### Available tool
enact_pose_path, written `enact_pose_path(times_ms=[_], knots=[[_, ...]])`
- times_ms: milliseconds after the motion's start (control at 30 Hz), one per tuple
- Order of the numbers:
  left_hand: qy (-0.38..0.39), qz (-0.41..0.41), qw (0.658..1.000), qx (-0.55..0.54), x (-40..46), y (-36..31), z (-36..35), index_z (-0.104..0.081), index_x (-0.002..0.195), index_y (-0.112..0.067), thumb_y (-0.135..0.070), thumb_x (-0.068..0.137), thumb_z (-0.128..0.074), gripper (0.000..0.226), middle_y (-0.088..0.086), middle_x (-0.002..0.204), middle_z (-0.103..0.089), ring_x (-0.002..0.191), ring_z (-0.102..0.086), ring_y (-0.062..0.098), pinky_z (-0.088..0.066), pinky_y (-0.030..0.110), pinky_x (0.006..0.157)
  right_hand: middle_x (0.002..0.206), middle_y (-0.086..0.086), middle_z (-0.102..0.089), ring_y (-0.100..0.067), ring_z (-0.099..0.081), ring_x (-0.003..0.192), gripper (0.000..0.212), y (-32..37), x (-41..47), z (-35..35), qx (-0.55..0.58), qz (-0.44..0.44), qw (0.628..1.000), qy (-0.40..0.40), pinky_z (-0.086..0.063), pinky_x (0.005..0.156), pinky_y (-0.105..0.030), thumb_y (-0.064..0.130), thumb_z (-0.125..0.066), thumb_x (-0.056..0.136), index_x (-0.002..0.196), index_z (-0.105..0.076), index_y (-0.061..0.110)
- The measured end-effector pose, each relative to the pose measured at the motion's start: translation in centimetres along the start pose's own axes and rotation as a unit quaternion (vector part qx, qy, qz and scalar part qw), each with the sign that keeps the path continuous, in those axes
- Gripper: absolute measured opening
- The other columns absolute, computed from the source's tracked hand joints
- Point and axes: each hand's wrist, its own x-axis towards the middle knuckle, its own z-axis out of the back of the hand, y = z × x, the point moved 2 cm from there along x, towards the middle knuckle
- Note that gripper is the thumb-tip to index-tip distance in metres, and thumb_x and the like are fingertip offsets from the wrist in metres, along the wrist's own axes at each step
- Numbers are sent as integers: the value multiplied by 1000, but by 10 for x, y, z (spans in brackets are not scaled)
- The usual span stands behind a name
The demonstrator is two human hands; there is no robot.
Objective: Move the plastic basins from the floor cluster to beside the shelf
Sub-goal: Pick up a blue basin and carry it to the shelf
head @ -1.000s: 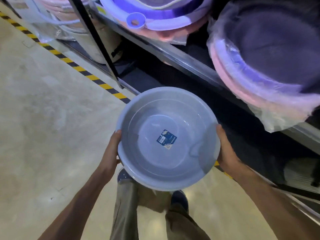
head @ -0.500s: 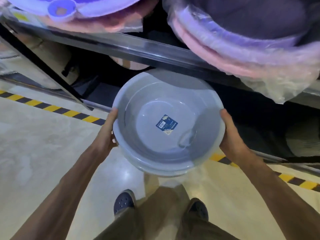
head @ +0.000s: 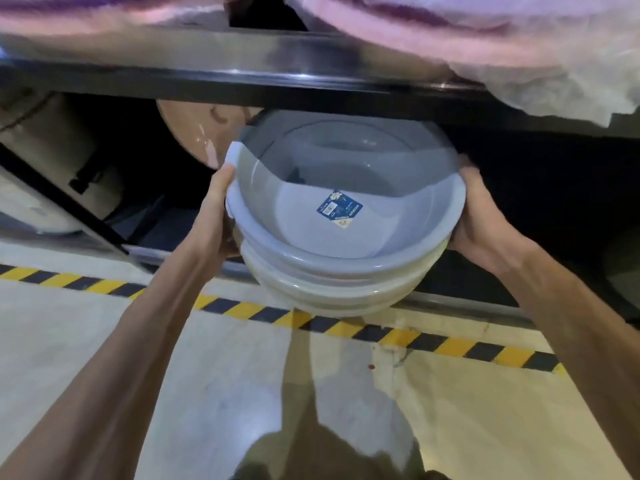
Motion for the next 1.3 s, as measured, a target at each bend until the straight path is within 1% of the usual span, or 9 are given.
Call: enact_pose_path(times_ms=[200,300,367,500,600,767,1000,1133,1300], knots=[[-14,1,1000,2,49,1,-17,-69,128,-30,-87,78,-48,79,3,110,-79,109,-71,28,-55,49,94,120,-1,-79,-29,-70,116,71,-1,40,3,20,-33,998,-51,-56,87,-50,84,-43,88,132,-69,35],[-22,0,1000,11,70,2,-26,-72,110,-20,-79,86,-44,69,6,97,-79,113,-67,32,-53,48,95,116,-4,-80,-30,-71,113,75,-5,54,6,21,-36,997,-65,-56,85,-50,87,-44,85,129,-70,32],[-18,-2,1000,4,77,3,-31,-64,96,-15,-67,98,-37,59,9,91,-72,119,-63,35,-50,49,100,115,-6,-80,-31,-71,111,77,-7,62,6,24,-37,997,-70,-55,81,-48,88,-43,85,129,-71,30],[4,6,1000,20,90,15,-35,-72,118,-25,-83,85,-44,72,3,107,-78,105,-69,27,-53,42,81,121,-8,-77,-32,-67,114,81,-24,69,9,16,-47,996,-71,-52,77,-47,89,-40,85,130,-71,29],[-4,19,1000,14,98,26,-35,-73,120,-23,-83,86,-43,75,5,110,-78,105,-70,28,-54,44,85,119,-9,-76,-32,-66,114,77,-35,72,10,14,-49,995,-90,-51,79,-47,88,-40,86,126,-71,29],[2,18,1000,10,111,35,-35,-74,112,-27,-85,83,-44,72,-2,96,-81,101,-71,25,-54,47,93,119,-8,-77,-33,-67,114,77,-43,74,8,11,-55,993,-108,-53,81,-47,89,-43,85,127,-71,30],[10,-4,1000,-17,137,35,-42,-76,114,-25,-85,82,-49,73,4,103,-80,102,-74,27,-57,45,94,124,-6,-75,-30,-67,116,76,-55,86,15,6,-37,993,-110,-52,77,-44,87,-39,89,132,-67,32],[18,-5,999,-39,145,34,-47,-74,118,-23,-82,85,-49,72,5,105,-80,100,-75,27,-58,42,90,126,-5,-74,-29,-66,118,84,-58,93,17,-10,-31,993,-109,-54,91,-49,94,-39,82,135,-66,35],[20,-10,999,-25,147,35,-40,-73,122,-26,-94,71,-50,88,5,109,-79,107,-73,29,-52,51,103,136,-6,-67,-33,-59,128,114,-59,92,19,-42,-25,994,-96,-43,112,-63,103,-44,56,148,-54,36]])
